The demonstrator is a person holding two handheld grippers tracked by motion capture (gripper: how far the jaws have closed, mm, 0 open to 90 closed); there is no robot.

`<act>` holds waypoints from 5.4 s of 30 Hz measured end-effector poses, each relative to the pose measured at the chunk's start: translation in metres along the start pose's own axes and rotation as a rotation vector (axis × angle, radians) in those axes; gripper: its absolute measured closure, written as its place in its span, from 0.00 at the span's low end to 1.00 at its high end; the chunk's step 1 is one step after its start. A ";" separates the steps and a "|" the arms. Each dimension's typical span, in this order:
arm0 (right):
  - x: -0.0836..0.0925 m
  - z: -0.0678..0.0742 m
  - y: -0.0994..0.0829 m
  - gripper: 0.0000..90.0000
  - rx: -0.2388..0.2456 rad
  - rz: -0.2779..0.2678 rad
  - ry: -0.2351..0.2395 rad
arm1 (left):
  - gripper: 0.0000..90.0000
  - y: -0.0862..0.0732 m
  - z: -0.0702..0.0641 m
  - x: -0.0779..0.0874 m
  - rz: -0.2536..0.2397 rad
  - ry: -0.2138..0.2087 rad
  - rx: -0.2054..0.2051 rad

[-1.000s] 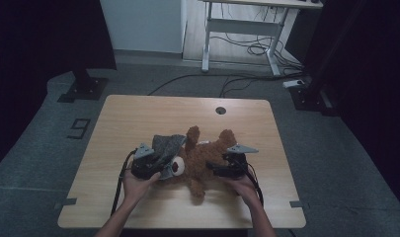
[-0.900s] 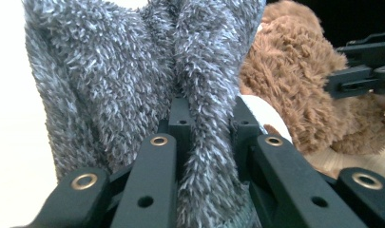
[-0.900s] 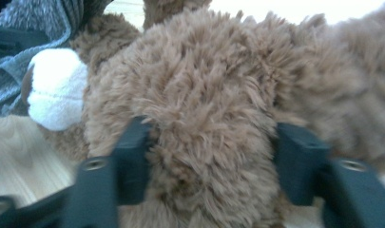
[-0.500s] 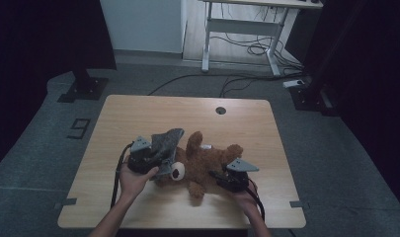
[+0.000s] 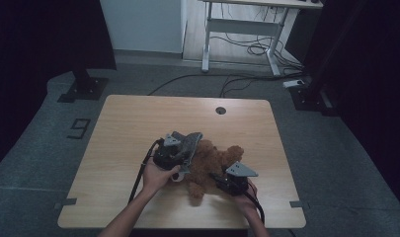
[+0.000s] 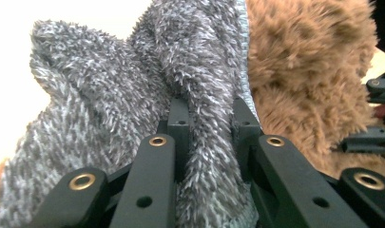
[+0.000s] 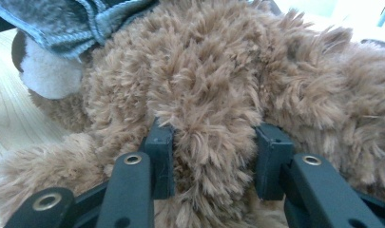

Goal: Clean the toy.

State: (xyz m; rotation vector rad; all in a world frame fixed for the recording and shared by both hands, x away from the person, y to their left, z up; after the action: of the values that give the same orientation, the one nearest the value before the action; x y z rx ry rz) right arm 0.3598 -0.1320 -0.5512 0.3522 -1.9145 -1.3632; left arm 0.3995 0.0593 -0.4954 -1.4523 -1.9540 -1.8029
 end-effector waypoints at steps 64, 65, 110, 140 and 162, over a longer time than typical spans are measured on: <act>-0.001 -0.001 -0.004 0.65 -0.031 -0.031 0.005 | 0.85 -0.010 0.022 0.038 -0.108 -0.068 0.056; -0.001 -0.001 -0.004 0.65 -0.032 -0.031 0.005 | 0.85 -0.010 0.028 0.041 -0.112 -0.061 0.065; -0.001 0.000 -0.005 0.65 -0.022 -0.036 -0.021 | 0.85 0.030 -0.105 -0.065 0.050 -0.072 -0.183; -0.002 0.000 -0.005 0.65 -0.028 -0.046 -0.024 | 0.85 0.030 -0.034 0.000 -0.056 -0.032 -0.089; -0.002 0.002 -0.006 0.65 -0.034 -0.045 -0.032 | 0.85 0.045 -0.101 -0.089 0.100 -0.083 -0.159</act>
State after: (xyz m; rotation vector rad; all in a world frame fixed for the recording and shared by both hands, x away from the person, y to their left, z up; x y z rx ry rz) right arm 0.3590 -0.1320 -0.5577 0.3613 -1.9174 -1.4372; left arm 0.4279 -0.0793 -0.4913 -1.6659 -1.7734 -1.9218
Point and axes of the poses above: each handheld gripper's, and its own axes: x roughly backward along the jaws, y roughly out of its top, z roughly to its left, the point moved 6 cm from there along -x, roughly forward along the jaws, and after that the axes turned 12 degrees about x, right-handed, at the moved point
